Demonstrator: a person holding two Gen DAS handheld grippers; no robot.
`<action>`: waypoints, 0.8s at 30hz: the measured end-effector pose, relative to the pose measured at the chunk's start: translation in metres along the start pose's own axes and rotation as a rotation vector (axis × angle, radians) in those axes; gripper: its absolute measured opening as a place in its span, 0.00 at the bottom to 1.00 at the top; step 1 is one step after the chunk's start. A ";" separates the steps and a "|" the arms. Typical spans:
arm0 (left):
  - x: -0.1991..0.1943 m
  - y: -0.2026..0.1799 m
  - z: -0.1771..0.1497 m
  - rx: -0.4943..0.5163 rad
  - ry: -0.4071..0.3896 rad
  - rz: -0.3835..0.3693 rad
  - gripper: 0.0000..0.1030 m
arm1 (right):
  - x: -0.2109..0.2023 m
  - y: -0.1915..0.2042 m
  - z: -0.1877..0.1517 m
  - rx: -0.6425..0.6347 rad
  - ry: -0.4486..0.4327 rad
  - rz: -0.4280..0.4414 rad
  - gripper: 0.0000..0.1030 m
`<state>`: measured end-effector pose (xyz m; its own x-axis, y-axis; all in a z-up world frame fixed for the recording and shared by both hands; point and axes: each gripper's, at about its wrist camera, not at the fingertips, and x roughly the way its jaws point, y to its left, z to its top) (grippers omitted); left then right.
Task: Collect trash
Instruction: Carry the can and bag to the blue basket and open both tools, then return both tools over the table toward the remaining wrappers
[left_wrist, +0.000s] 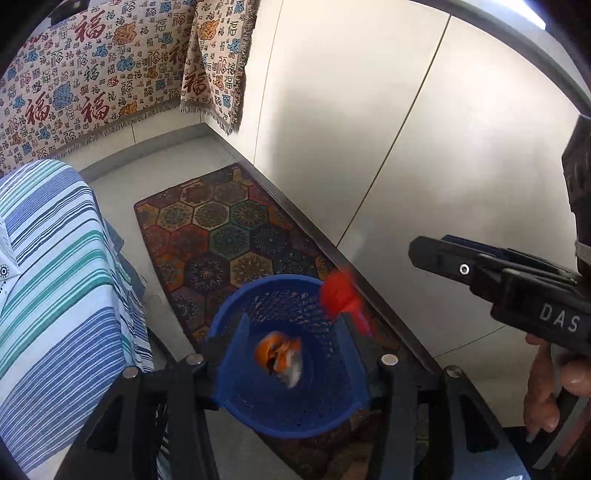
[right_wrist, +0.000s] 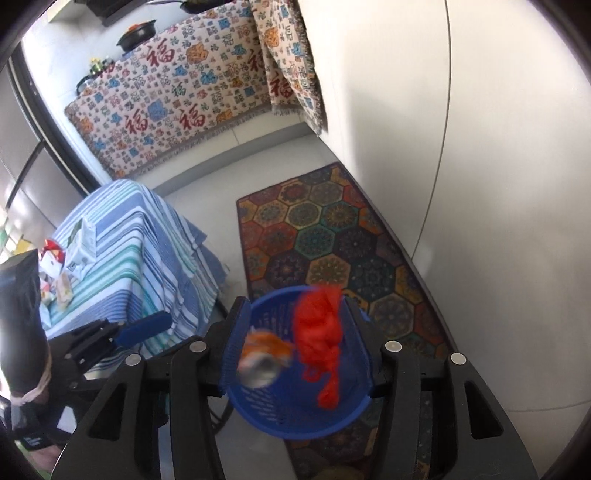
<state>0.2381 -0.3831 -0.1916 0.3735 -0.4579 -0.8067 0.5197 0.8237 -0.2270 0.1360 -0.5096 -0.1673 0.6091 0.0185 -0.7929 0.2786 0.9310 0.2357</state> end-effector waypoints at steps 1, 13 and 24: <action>-0.004 -0.002 -0.002 -0.001 -0.005 0.000 0.50 | -0.001 0.001 0.001 -0.002 -0.007 -0.002 0.52; -0.102 0.015 -0.046 0.021 -0.161 0.037 0.54 | -0.035 0.035 -0.003 -0.107 -0.153 0.008 0.58; -0.191 0.102 -0.131 -0.093 -0.202 0.238 0.54 | -0.034 0.163 -0.035 -0.369 -0.191 0.137 0.58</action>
<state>0.1194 -0.1675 -0.1324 0.6256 -0.2983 -0.7208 0.3306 0.9383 -0.1014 0.1349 -0.3456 -0.1210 0.7579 0.1157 -0.6420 -0.0776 0.9931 0.0874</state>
